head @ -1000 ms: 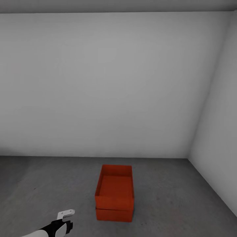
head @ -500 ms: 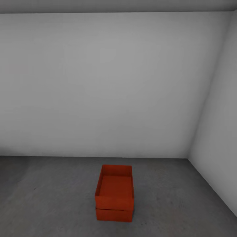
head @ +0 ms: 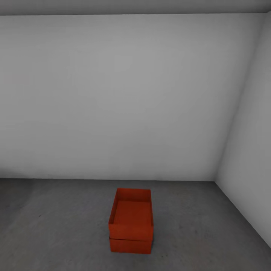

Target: Move the two storage containers from the living room to the garage. In the garage, place one container on the floor and stack the other container on top of it (either order is fine).

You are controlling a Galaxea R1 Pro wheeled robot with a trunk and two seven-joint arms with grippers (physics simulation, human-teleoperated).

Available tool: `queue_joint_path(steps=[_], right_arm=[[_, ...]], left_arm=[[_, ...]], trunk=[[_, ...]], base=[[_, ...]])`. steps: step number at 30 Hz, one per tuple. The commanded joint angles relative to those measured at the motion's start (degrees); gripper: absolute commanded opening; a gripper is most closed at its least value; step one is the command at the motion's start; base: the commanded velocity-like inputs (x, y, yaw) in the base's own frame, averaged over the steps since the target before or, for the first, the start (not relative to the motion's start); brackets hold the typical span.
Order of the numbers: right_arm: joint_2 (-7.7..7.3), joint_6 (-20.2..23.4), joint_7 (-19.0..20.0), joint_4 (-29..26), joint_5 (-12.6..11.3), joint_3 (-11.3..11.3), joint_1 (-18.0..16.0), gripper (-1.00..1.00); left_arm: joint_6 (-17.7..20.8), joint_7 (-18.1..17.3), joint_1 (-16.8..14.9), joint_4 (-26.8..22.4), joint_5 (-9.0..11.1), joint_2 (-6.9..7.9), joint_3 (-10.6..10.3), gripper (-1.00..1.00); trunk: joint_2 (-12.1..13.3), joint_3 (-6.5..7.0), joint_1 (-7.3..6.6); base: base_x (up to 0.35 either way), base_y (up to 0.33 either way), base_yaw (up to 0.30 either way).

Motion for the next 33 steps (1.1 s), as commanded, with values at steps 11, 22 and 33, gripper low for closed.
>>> queue_joint_path(steps=[11,22,33], right_arm=[[0.05,-0.36,-0.14,0.19,-0.47,0.59,-0.08,1.0],[0.18,-0.31,-0.19,0.19,-0.46,0.66,-0.08,1.0],[0.16,-0.28,-0.11,0.2,-0.49,0.67,1.75,1.0]], left_arm=[[-0.15,0.15,-0.02,-0.09,0.38,-0.13,-0.61,1.0],[-0.18,0.15,-0.02,-0.18,0.13,-0.1,-0.66,1.0],[-0.2,0.15,-0.02,-0.19,0.11,-0.1,-0.74,1.0]], trunk=[[-0.07,-0.09,0.01],[-0.07,-0.09,0.01],[-0.07,0.85,0.01]], base=[[0.0,0.0,0.0],[0.0,0.0,0.0],[0.0,0.0,0.0]])
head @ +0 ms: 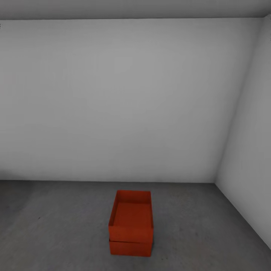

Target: Move the two storage containers from the living room to the garage. In the garage, place one container on the floor and stack the other container on top of it (either order is fine).

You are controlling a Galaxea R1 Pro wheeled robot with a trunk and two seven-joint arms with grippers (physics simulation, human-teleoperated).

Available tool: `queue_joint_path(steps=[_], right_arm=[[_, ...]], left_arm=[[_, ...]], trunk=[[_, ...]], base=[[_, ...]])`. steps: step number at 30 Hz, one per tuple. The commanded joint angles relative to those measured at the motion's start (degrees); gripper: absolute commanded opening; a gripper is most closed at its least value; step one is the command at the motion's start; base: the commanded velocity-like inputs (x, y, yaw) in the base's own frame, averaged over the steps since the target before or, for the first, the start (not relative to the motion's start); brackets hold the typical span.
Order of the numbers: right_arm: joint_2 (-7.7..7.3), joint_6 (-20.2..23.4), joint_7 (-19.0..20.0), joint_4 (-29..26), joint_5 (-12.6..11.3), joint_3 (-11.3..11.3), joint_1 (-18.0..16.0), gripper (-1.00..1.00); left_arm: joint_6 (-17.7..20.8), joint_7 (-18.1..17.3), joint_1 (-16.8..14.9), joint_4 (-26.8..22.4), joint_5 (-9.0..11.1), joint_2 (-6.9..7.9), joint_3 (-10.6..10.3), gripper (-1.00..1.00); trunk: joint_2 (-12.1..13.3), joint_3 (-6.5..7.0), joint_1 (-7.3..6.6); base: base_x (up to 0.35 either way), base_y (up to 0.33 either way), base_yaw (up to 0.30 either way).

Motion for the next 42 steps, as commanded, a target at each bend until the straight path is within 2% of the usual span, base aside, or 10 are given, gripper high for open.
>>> queue_joint_path(steps=[1,8,14,17,19,20,23,28,42], right_arm=[[0.0,-0.35,-0.11,0.18,-0.6,0.49,0.02,1.0],[-1.6,-0.45,-0.16,0.19,-0.64,0.46,3.55,1.0],[-2.91,-0.45,-0.17,0.2,-0.71,0.41,4.47,1.0],[-4.43,-0.7,-0.17,0.2,-0.85,0.41,4.92,1.0],[-5.2,-0.9,-0.15,0.19,-0.97,0.4,5.62,1.0],[-5.52,-1.02,-0.12,0.18,-1.04,0.42,6.06,1.0],[-5.86,-1.14,-0.1,0.18,-1.09,0.45,6.68,1.0],[-6.03,-1.23,-0.08,0.12,-0.68,0.6,7.04,1.0],[-6.08,-1.47,-0.1,0.09,-0.27,0.7,7.13,1.0]], left_arm=[[-0.03,0.13,-0.03,-0.02,0.53,0.0,-0.49,1.0],[-0.04,0.11,-0.03,-0.02,0.6,-0.12,-0.39,1.0],[-0.01,0.06,-0.03,0.12,1.3,-0.21,-0.2,1.0],[0.03,0.05,-0.03,0.2,2.99,-0.04,-0.02,1.0],[0.04,0.05,-0.03,0.25,5.51,0.09,0.06,1.0],[0.06,0.05,-0.03,0.25,6.11,0.1,0.07,1.0],[0.2,0.05,0.03,0.3,8.11,0.05,0.1,1.0],[0.25,0.05,1.77,0.27,8.92,-0.07,0.1,1.0],[-0.04,0.05,2.77,-0.03,8.16,0.12,-0.07,1.0]], trunk=[[-0.06,0.0,0.01],[-0.06,0.54,0.01],[-0.06,0.99,0.01],[-0.06,1.21,0.01],[-0.06,1.35,0.01],[-0.06,1.4,0.01],[-0.06,1.51,0.01],[-0.06,1.56,0.01],[-0.06,1.58,0.01]], base=[[0.0,0.0,0.0],[0.0,0.0,0.0],[0.0,0.0,0.0],[0.0,0.0,0.0],[0.0,0.0,0.0],[0.0,0.0,0.0],[0.0,0.0,0.0],[0.0,0.0,0.0],[0.0,0.0,0.0]])
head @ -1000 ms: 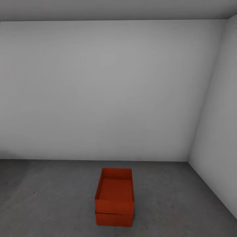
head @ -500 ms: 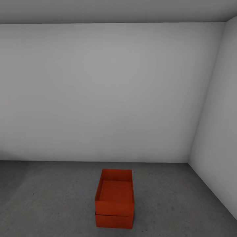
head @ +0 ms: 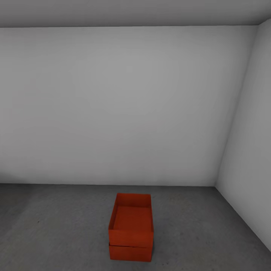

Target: Move the two storage containers from the living room to the garage. In the garage, place one container on the floor and stack the other container on top of it (either order is fine).

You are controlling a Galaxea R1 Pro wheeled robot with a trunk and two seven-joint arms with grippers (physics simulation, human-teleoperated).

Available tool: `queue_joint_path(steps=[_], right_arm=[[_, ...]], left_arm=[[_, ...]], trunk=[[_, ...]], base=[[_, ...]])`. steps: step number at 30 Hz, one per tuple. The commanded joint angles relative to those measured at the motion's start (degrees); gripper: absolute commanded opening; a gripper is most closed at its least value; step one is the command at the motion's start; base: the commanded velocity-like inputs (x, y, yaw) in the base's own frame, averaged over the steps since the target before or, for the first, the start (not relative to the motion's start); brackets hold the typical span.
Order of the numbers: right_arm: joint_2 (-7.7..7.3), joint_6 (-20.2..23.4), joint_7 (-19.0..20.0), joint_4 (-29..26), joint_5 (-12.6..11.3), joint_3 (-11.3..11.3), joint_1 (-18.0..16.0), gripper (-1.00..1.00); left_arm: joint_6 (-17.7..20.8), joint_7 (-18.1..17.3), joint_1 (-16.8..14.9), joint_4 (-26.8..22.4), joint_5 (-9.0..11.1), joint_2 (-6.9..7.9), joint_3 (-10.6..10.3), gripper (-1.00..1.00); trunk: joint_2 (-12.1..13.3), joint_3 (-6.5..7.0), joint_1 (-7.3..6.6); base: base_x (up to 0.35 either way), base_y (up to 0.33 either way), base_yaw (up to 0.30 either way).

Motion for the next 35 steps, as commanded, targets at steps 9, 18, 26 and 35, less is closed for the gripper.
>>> queue_joint_path(steps=[9,18,26,35], right_arm=[[0.64,-0.25,-0.12,0.18,-0.81,0.44,-0.08,1.0],[0.7,-0.29,-0.18,-0.05,-0.73,0.41,-0.08,1.0],[0.7,-0.3,-0.18,-0.08,-0.63,0.37,-0.08,1.0],[0.7,-0.29,-0.18,-0.09,-0.62,0.36,-0.08,1.0]], left_arm=[[-0.03,0.15,-0.02,-0.28,0.61,-0.03,-0.29,1.0],[-0.03,0.15,-0.01,-0.32,0.65,0.02,-0.37,1.0],[-0.03,0.15,-0.02,-0.35,0.85,0.04,-0.32,1.0],[-0.03,0.15,-0.02,-0.35,0.87,0.03,-0.38,1.0]], trunk=[[-0.07,-0.09,0.01],[-0.07,-0.09,0.01],[-0.07,-0.09,0.01],[-0.07,-0.09,0.01]], base=[[0.0,0.0,0.0],[0.0,0.0,0.0],[0.0,0.0,0.0],[0.0,0.0,0.0]])
